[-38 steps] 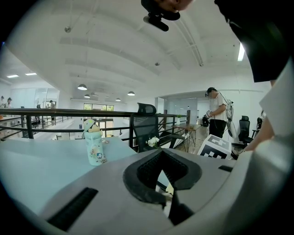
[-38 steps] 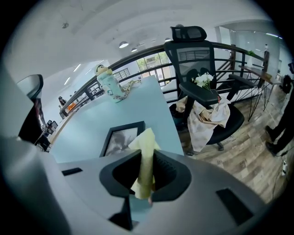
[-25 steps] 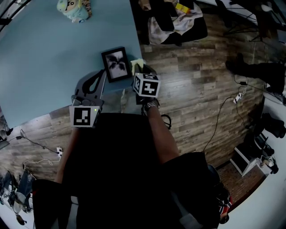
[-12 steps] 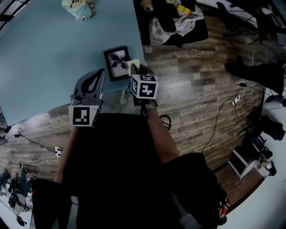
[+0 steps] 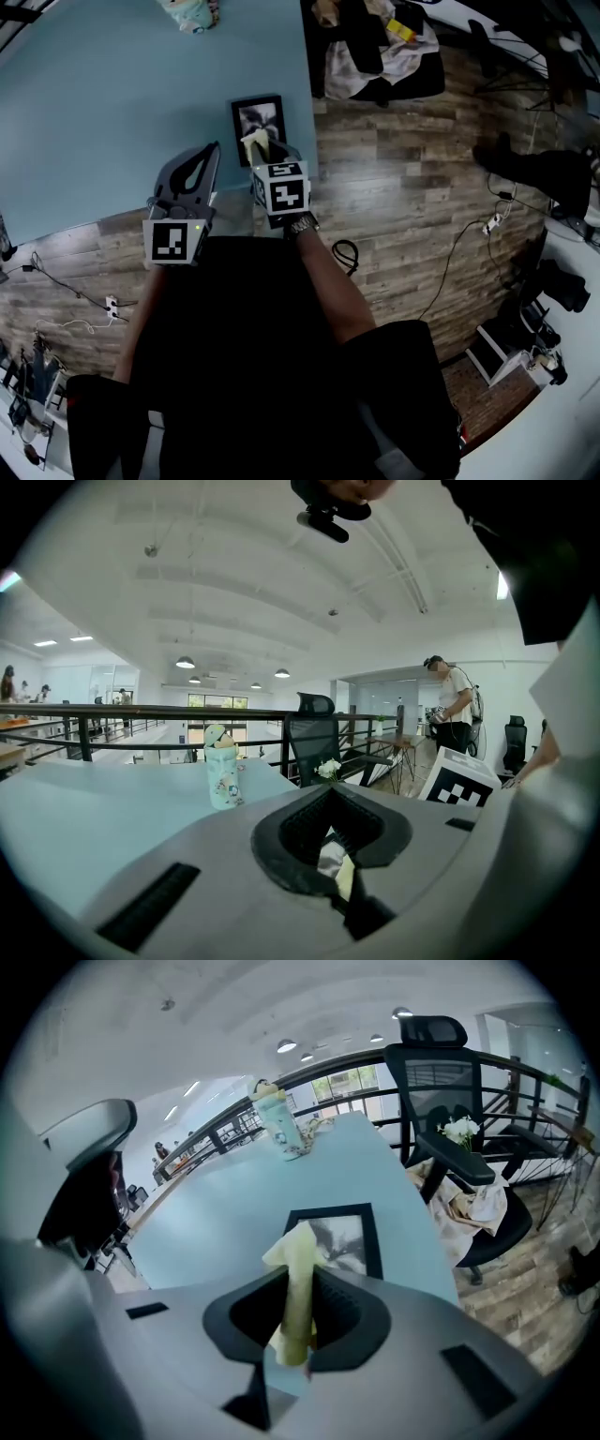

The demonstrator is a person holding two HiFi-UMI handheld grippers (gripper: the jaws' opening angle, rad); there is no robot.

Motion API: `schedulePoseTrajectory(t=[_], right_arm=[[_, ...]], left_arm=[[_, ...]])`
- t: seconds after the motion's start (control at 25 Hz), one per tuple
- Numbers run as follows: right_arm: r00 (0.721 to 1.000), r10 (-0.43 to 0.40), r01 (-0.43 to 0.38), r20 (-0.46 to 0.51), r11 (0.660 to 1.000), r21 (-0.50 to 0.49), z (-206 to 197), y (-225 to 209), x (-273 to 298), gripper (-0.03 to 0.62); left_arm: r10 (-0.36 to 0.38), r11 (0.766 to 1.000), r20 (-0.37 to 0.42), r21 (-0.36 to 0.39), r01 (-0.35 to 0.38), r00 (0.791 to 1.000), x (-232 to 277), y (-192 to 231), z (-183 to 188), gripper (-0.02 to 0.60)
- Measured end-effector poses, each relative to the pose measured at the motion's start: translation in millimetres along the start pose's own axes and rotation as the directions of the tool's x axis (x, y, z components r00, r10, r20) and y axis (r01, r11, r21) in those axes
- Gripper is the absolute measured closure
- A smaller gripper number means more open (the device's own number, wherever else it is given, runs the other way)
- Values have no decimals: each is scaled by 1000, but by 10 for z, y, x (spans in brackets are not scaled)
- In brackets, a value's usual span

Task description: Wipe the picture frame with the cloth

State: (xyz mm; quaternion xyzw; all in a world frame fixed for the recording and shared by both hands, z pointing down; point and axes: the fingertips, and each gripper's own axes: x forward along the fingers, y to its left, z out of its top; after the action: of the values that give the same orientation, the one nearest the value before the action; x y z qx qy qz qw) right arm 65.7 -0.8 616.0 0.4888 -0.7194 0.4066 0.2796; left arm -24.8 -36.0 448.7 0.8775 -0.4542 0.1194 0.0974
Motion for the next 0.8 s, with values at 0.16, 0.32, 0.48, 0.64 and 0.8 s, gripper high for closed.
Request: schedulePoseTrajectory(t=[0.16,0.32,0.48,0.64,0.8], right_arm=[[999,33,-34,-19,999,-38,-30,180,59,536],[997,57,-60,-43,996,-62,-87,305,123,536],[994,80,-85,-70,993,-76,-139,429,131,536],[992,94,-100,-83,991,-83,-176,485,154,536],[991,97,-104,-89,991,-80,-212,469,156,536]], left_arm=[[21,1000,7,-9,-21,1000,-61,55,-3,584],[35,999,-16,-10,-35,999,-93,99,-88,584],[36,999,-16,-15,-36,999,-96,100,-66,584],[32,999,-20,-16,-33,999,-64,109,-69,584],[26,999,-21,-18,-27,999,-23,89,-67,584]])
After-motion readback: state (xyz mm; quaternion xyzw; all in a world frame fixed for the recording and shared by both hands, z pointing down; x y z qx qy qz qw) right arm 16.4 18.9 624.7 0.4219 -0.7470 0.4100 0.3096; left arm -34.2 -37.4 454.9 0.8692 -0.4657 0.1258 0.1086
